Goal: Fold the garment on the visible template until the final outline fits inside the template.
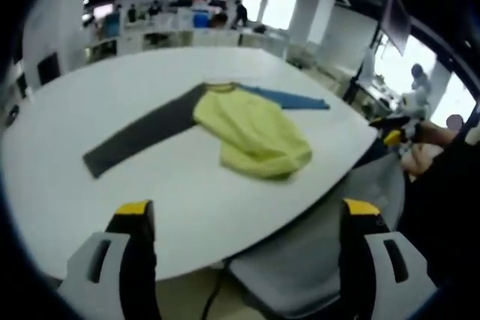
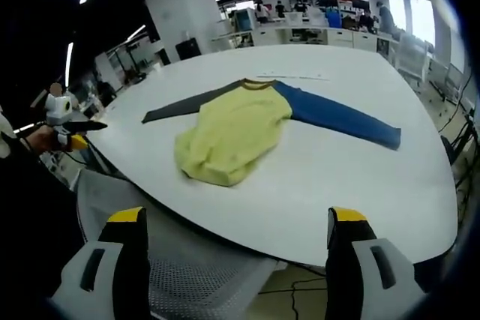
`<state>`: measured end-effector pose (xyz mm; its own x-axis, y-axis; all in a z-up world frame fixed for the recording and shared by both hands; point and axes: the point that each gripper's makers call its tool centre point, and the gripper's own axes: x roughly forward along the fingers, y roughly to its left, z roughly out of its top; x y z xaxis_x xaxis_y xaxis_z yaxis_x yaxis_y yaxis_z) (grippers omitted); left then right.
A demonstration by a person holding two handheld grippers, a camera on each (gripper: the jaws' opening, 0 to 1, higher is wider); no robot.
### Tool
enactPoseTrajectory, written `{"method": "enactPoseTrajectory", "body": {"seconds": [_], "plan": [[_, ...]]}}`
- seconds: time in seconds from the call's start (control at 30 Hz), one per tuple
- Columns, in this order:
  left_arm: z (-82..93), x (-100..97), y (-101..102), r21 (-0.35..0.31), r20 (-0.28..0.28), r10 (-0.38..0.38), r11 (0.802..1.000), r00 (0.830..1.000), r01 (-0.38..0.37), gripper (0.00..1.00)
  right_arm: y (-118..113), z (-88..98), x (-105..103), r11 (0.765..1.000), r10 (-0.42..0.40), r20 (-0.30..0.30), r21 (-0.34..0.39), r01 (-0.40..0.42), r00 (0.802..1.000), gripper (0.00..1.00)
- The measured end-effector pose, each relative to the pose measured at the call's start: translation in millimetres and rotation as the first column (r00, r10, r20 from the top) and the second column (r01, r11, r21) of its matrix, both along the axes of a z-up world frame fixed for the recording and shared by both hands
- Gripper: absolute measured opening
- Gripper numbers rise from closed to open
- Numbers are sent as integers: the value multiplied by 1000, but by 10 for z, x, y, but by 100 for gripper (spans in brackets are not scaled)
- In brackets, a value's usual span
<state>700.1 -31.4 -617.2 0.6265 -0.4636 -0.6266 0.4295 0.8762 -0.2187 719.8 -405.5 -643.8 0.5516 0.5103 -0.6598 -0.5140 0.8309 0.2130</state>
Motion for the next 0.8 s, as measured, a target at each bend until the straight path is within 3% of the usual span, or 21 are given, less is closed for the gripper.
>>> {"method": "enactPoseTrajectory", "body": {"seconds": [0.33, 0.6, 0.8], "plan": [[-49, 100, 5, 7, -9, 4, 1000, 1000, -4, 95, 36, -9, 109, 1000, 24, -8, -7, -24, 1000, 98], [-136, 211, -109, 19, -26, -39, 999, 999, 40, 90, 109, -65, 267, 998, 61, -9, -12, -61, 998, 93], [-179, 298, -155, 22, -36, -50, 998, 998, 51, 86, 242, -108, 386, 996, 74, -25, 44, -73, 997, 89]]}}
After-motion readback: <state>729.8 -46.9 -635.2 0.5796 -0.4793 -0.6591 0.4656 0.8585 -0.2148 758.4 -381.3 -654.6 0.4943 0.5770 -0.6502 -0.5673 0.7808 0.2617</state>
